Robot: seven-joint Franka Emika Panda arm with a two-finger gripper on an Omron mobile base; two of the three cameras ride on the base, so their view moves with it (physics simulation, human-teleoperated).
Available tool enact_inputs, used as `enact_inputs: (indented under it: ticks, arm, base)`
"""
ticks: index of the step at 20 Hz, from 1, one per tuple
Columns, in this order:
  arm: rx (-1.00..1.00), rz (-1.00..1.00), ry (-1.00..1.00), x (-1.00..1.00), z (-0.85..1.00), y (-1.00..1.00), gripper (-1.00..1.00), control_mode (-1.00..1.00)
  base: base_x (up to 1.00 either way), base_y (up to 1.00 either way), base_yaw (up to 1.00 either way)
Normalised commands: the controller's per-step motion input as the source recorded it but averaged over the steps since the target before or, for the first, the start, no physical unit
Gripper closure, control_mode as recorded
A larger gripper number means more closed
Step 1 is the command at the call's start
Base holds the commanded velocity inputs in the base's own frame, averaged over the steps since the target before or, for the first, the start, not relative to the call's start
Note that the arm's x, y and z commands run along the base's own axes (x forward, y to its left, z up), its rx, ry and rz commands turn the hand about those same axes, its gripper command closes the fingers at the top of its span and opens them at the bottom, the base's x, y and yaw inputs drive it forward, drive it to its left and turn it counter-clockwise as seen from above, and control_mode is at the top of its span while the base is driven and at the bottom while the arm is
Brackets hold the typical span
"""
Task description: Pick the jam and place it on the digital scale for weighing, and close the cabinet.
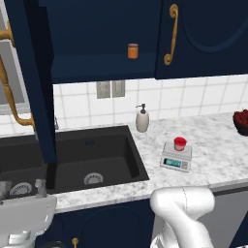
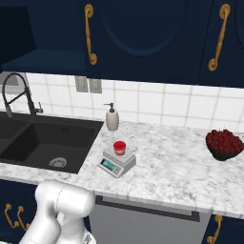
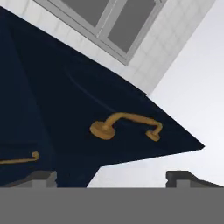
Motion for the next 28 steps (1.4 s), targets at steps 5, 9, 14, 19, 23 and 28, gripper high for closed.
enact_inputs:
  ticks: [5, 9, 14, 19, 23, 28]
  arm:
    - [0.36, -0.13, -0.23, 1.00, -0.46, 0.88, -1.00, -1.00]
    - [0.04, -0.05, 0.12, 0.90, -0.11, 0.38, -1.00, -1.00]
    - [0.09, -0.01, 0.25, 0.70, 0.35, -0.24, -1.00, -1.00]
    - [0.17, 0.00, 0.31, 0.55, 0.30, -0.84, -1.00, -1.00]
    - [0.23, 0.03, 0.25, 0.34, 0.21, -1.00, -1.00, -1.00]
    - [0.27, 0.08, 0.20, 0.14, 0.28, -1.00, -1.00, -1.00]
  base:
    - [0.00, 0.00, 0.00]
    - [0.00, 0.00, 0.00]
    - [0.00, 0.00, 0.00]
    - [0.00, 0.00, 0.00]
    - [0.00, 0.00, 0.00]
    - [0.00, 0.00, 0.00]
